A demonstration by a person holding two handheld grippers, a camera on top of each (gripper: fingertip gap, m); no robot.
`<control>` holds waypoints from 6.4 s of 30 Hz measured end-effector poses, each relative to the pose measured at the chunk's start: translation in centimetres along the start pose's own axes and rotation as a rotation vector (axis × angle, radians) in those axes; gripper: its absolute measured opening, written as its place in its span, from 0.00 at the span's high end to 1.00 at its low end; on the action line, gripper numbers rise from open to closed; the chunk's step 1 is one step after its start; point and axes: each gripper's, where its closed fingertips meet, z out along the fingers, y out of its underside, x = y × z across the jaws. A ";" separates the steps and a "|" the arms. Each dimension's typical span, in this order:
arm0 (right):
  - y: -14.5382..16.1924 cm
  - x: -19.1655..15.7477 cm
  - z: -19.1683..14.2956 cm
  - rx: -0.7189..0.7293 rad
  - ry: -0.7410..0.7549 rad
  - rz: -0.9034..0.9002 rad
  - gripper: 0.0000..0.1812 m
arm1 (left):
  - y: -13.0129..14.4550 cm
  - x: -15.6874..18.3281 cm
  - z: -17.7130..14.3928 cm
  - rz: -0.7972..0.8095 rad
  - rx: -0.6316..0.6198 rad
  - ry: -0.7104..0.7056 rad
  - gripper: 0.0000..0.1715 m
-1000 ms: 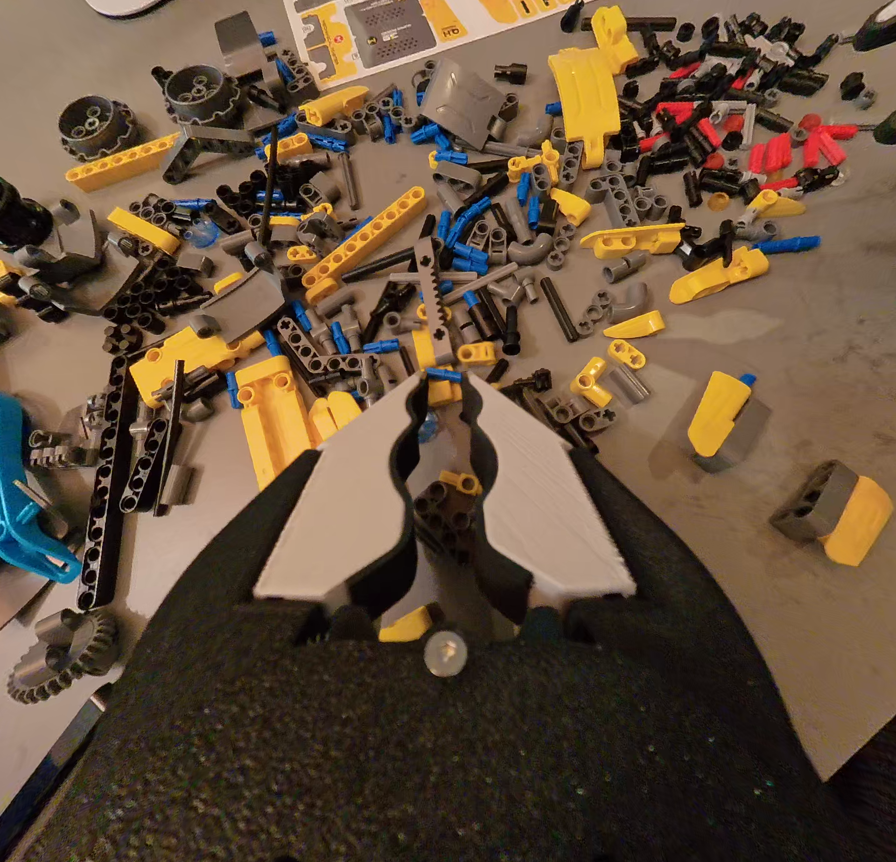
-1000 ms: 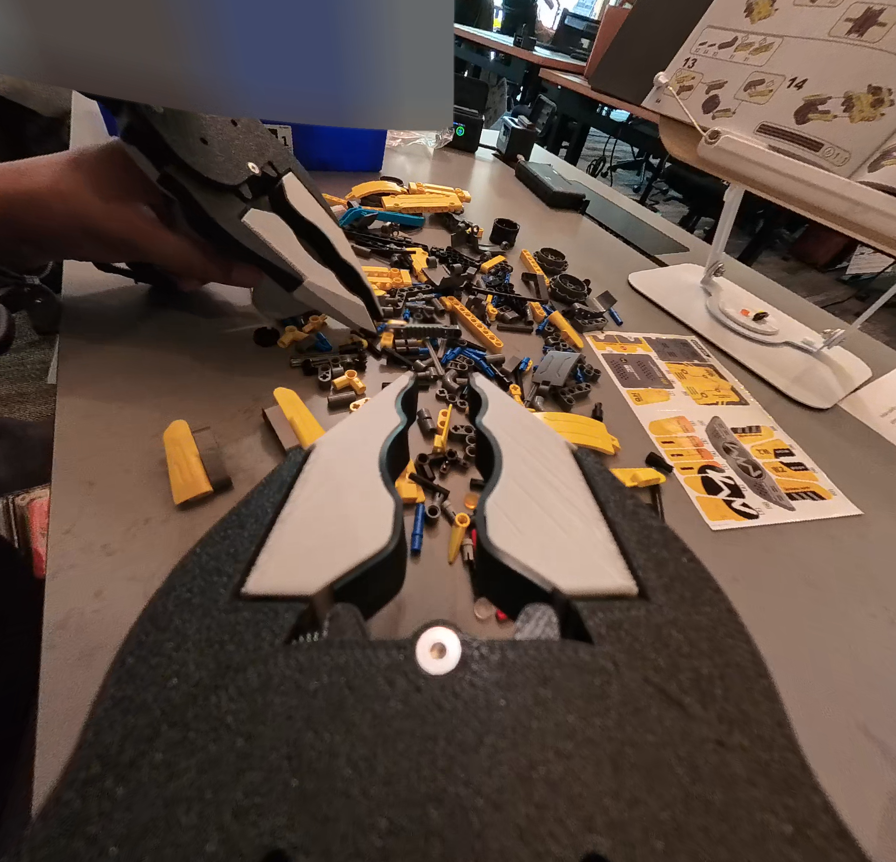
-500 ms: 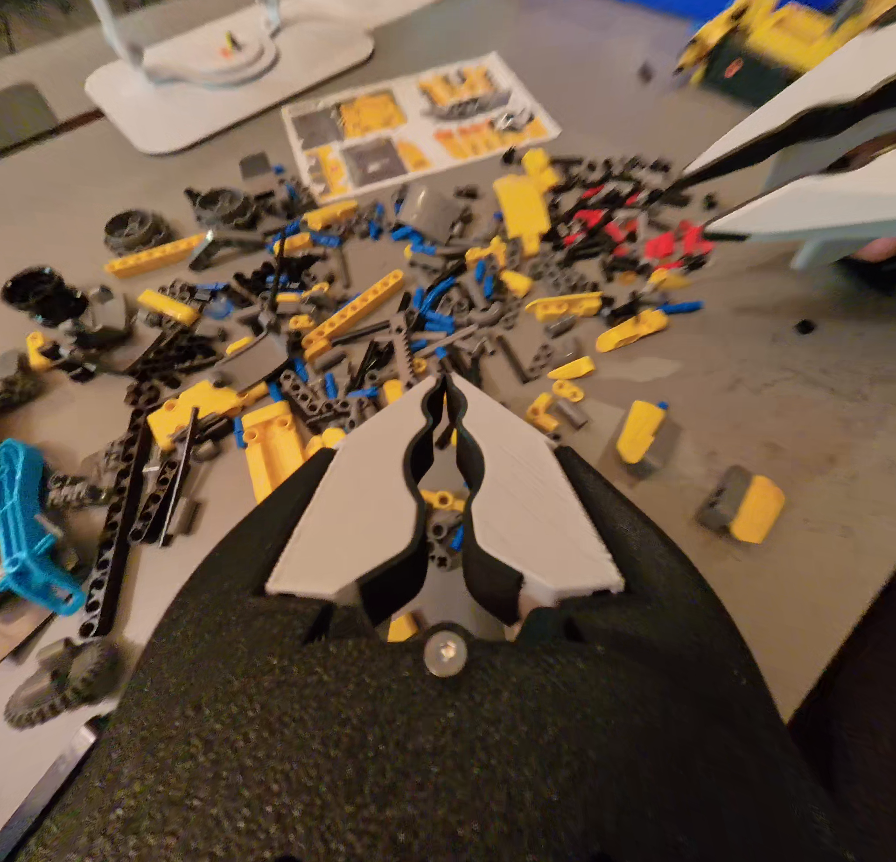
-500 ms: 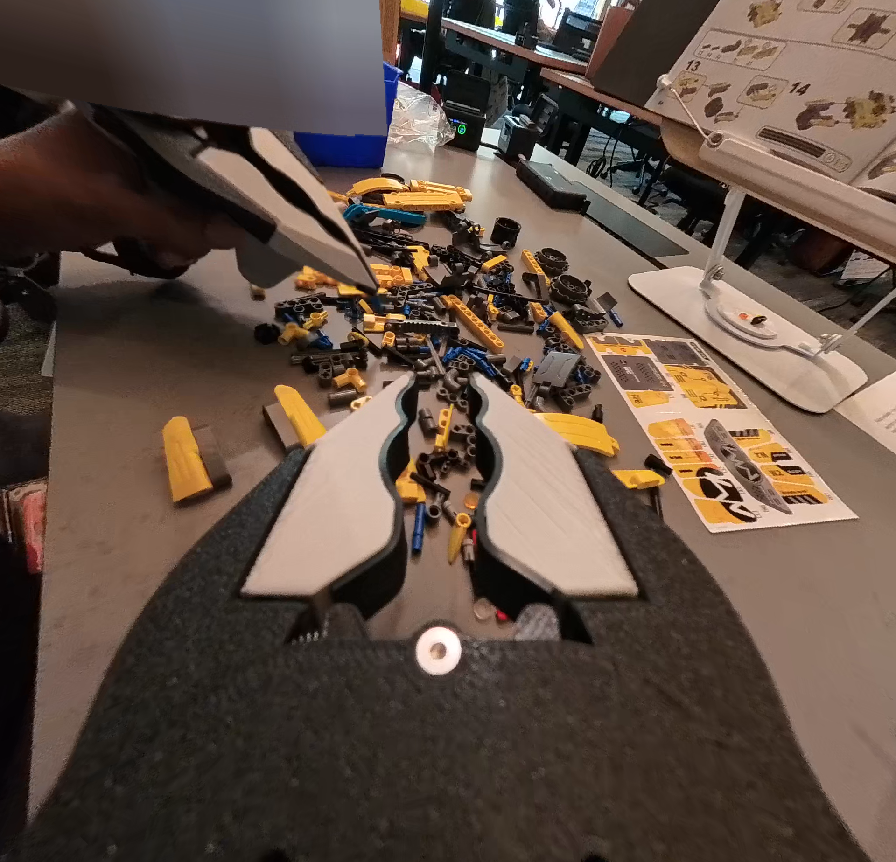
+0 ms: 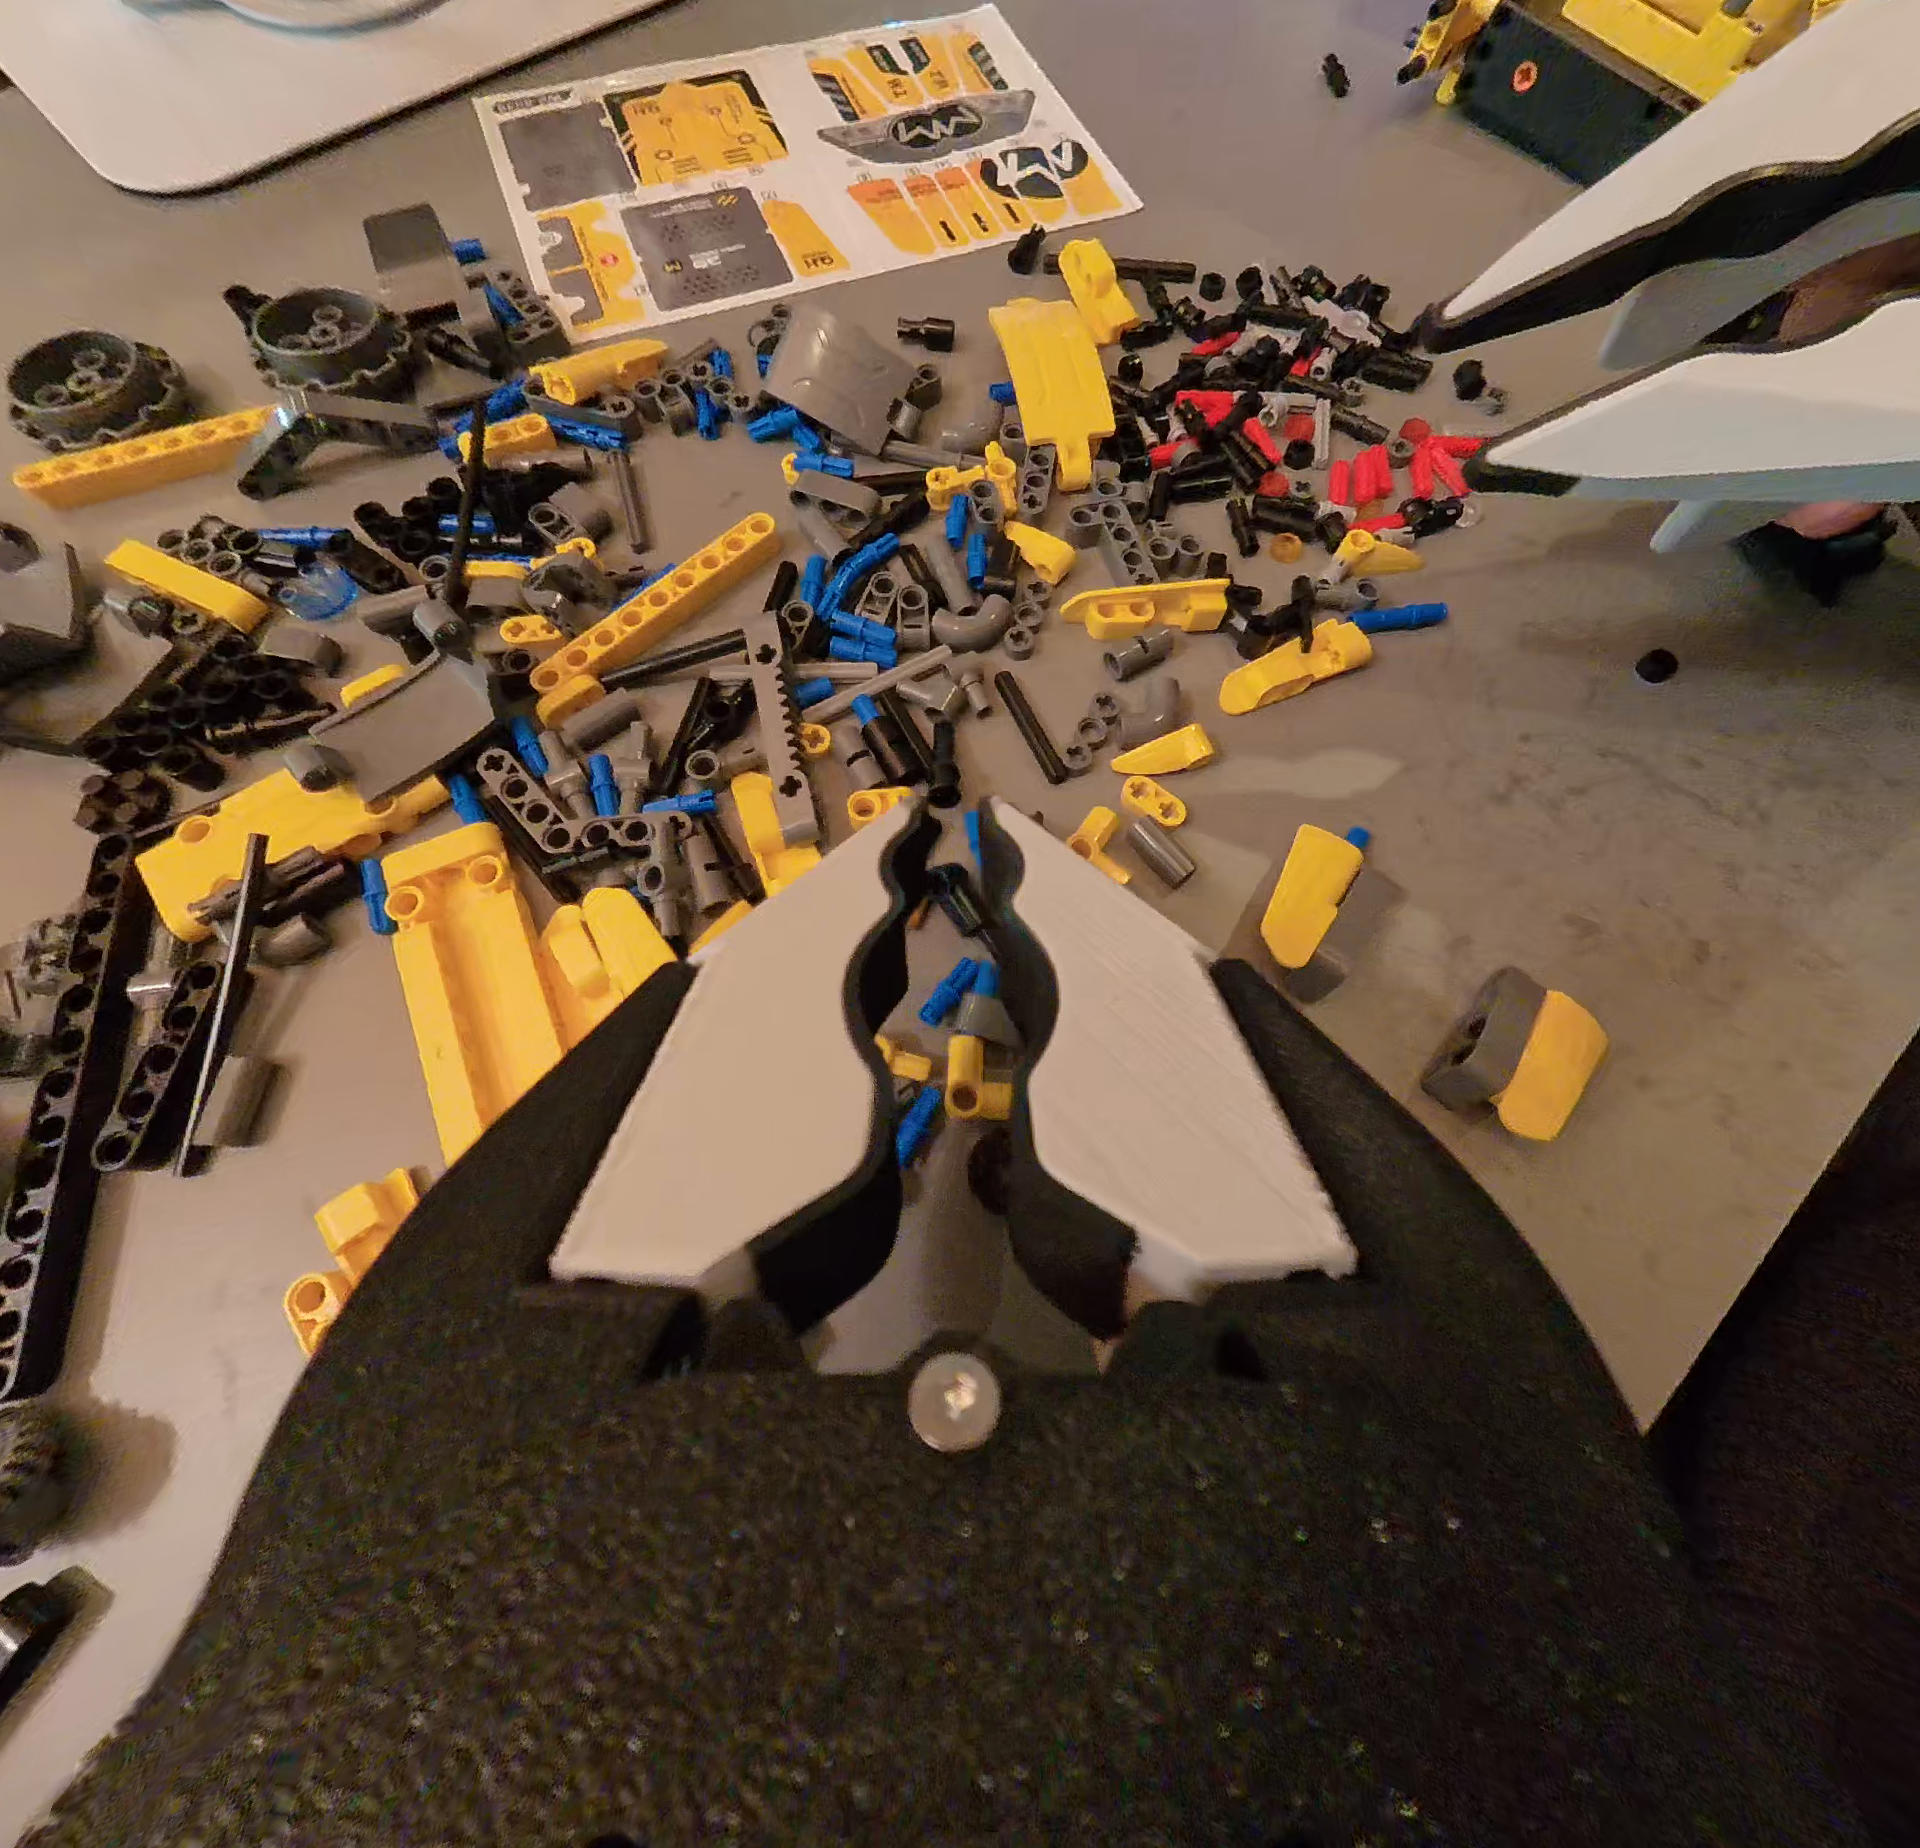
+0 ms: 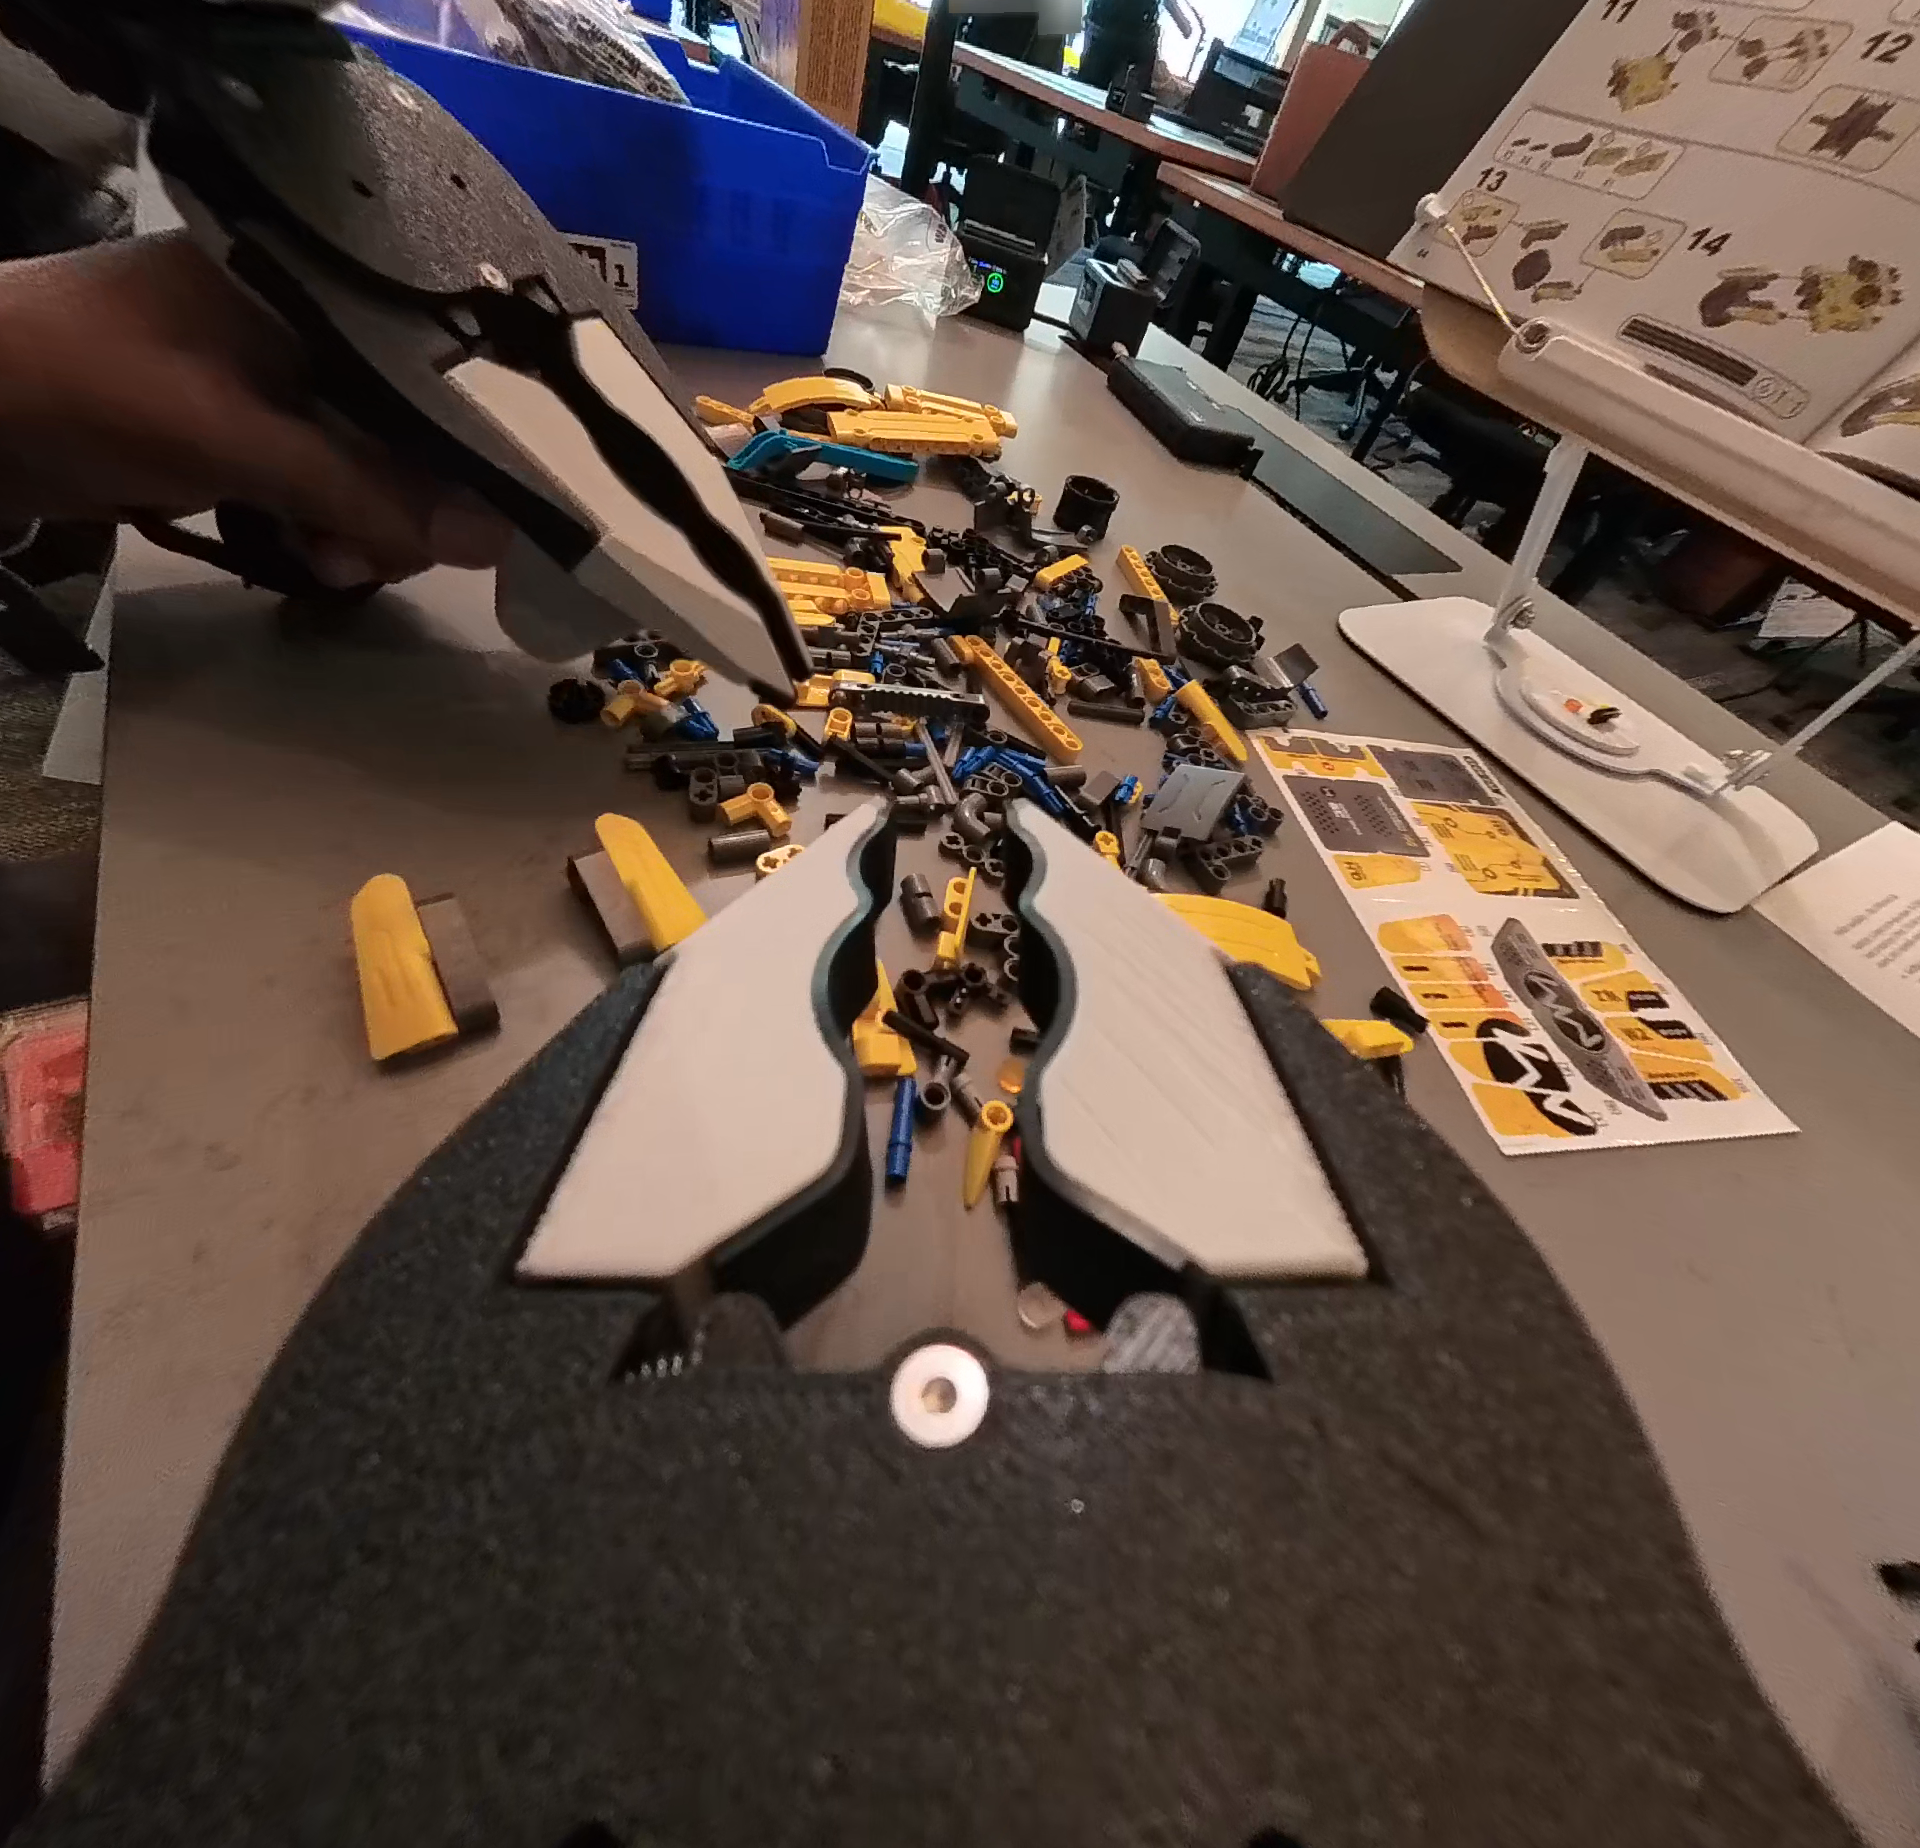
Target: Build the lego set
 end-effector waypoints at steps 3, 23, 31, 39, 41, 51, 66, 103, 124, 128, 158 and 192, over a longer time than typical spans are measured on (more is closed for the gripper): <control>0.0 0.0 0.0 0.000 0.001 -0.003 0.90 | 0.6 0.1 0.5 0.001 -0.047 0.006 0.92; 0.0 -0.1 0.0 0.002 0.002 -0.010 0.90 | 1.5 0.4 1.4 0.017 -0.134 0.029 1.00; 0.0 -0.2 0.0 -0.001 0.003 -0.014 0.90 | 1.9 0.5 1.4 0.014 -0.163 0.040 0.97; 0.0 -0.2 0.0 0.002 0.004 -0.016 0.90 | 2.0 0.7 1.5 0.030 -0.175 0.034 0.97; -0.1 -0.2 0.0 0.004 0.004 -0.017 0.90 | 1.6 0.3 1.4 0.049 -0.150 0.001 0.97; -1.4 -2.3 -0.6 0.076 -0.246 0.316 0.90 | -4.5 7.6 -2.1 0.556 0.301 0.049 0.97; -0.6 -4.6 -0.9 -0.009 -0.556 0.738 0.91 | -3.8 10.1 -1.5 0.686 0.299 0.065 0.97; -2.0 -4.6 -1.7 0.088 -0.643 0.808 0.99 | -3.9 10.0 -2.6 0.529 0.364 0.162 0.99; -1.9 -5.0 -1.6 0.064 -0.651 0.800 1.00 | -3.6 9.8 -2.5 0.517 0.360 0.171 0.98; -1.8 -5.1 -1.6 0.060 -0.652 0.797 1.00 | -3.7 9.7 -2.7 0.506 0.373 0.174 0.96; -1.7 -6.0 -2.0 0.034 -0.682 0.730 0.98 | -3.4 10.8 -2.9 0.593 0.359 0.173 0.98; -2.5 -7.0 -4.1 0.087 -0.643 0.466 0.99 | -0.9 12.0 -4.7 0.258 0.217 0.483 0.87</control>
